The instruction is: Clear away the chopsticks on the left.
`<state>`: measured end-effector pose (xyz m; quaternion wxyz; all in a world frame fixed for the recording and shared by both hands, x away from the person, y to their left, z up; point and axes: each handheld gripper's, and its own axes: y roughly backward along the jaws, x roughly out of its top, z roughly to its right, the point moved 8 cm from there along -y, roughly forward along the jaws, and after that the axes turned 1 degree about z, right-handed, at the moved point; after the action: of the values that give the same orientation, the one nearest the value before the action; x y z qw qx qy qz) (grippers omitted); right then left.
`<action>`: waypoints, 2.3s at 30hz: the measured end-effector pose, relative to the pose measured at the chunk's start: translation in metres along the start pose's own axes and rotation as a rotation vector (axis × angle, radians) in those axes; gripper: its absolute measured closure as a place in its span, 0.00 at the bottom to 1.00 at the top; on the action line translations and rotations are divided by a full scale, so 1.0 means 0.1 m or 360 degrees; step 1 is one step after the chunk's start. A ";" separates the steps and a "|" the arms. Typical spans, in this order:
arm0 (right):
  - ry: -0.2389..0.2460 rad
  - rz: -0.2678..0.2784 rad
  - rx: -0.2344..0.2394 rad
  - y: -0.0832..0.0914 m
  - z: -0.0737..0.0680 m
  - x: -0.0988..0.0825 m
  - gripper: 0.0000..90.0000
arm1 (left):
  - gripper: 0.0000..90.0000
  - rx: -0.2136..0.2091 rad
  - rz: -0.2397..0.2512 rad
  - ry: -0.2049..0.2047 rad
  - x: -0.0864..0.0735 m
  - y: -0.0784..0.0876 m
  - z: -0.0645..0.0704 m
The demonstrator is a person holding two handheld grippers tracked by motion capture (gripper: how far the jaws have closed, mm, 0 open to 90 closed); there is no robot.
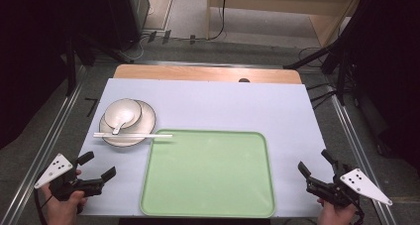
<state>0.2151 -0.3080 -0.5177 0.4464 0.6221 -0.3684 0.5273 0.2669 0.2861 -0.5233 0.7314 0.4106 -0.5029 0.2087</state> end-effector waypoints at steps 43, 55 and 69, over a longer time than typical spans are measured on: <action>-0.0016 -0.0063 0.0015 -0.05 -0.05 -0.08 0.14 | 1.00 0.0243 -0.0430 0.0063 0.25 -1.35 0.07; -0.0005 -0.0089 0.0010 -0.05 -0.06 -0.11 0.14 | 1.00 0.0390 -0.0501 0.0018 0.27 -1.58 0.04; -0.0003 -0.0140 -0.0004 -0.11 -0.06 -0.14 0.15 | 0.84 0.0291 -0.0493 0.0043 0.33 -1.37 0.08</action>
<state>0.2203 -0.2986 -0.5333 0.4696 0.6376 -0.3419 0.5061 0.3741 0.1972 -0.5456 0.7210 0.5452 -0.4026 0.1440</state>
